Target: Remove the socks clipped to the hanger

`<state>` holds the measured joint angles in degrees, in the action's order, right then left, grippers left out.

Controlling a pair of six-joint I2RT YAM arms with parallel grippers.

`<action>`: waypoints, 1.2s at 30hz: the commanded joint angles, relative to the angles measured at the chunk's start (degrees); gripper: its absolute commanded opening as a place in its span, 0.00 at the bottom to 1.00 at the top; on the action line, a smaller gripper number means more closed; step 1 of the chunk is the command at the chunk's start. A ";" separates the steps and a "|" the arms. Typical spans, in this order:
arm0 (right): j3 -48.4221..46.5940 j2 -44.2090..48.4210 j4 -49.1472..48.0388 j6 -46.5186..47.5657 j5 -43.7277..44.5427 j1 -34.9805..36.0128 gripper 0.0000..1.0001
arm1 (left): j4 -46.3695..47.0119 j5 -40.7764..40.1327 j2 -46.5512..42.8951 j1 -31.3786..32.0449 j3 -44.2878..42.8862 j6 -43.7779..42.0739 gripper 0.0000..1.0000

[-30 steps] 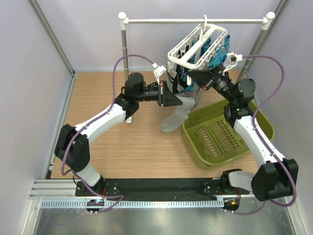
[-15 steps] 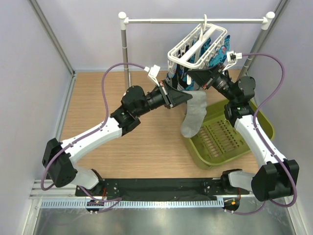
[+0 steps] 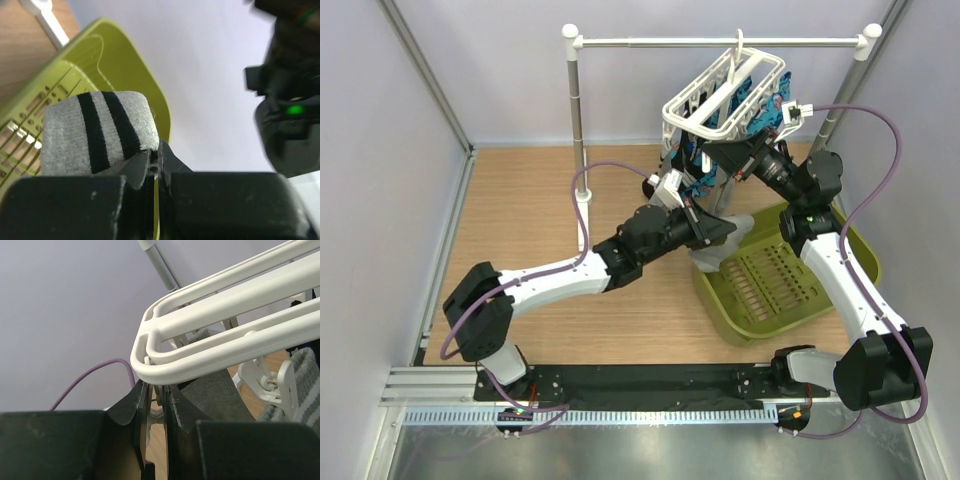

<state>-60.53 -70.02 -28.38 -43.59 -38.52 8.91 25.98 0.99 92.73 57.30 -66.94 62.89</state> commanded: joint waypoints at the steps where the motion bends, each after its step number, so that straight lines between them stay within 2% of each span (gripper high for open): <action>1: -2.40 0.67 0.17 1.32 0.12 0.15 0.01 | 3.99 -4.33 0.96 2.28 -1.71 -0.23 0.00; 14: -2.13 1.81 0.61 1.14 -0.15 0.15 0.01 | 3.03 -11.63 4.91 7.91 -3.11 2.93 0.00; 19: -2.75 2.17 1.66 1.32 -0.85 0.15 0.01 | 4.34 -10.57 8.69 8.97 -6.80 3.11 0.00; 25: -3.01 3.13 4.21 3.78 -0.33 0.06 0.01 | 7.51 -10.31 9.31 9.15 -5.58 2.94 0.00; 26: -3.01 3.13 4.21 3.78 -0.32 0.15 0.01 | 7.42 -10.40 9.40 9.15 -5.22 2.94 0.03; 27: -2.84 3.05 4.21 3.78 -0.32 0.06 0.01 | 7.33 -10.40 9.23 9.15 -5.05 2.85 0.11; 28: -2.84 2.79 4.21 3.69 -0.50 0.06 0.01 | 7.16 -10.31 9.14 9.15 -4.70 2.85 0.32; 31: -2.84 2.61 4.56 3.87 -0.76 0.06 0.01 | 6.29 -10.66 7.74 9.23 -3.29 1.98 0.55; 33: -3.10 2.69 5.00 4.13 -0.41 0.15 0.01 | 3.84 -11.54 5.81 9.67 -2.50 0.57 0.59; 36: -3.71 2.96 7.10 4.66 0.29 0.15 0.08 | -1.34 -14.17 2.13 10.72 -1.80 -1.80 0.65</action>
<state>-61.45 -68.49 -22.55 -40.47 -38.61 8.91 27.24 -9.50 101.14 66.61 -69.21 64.38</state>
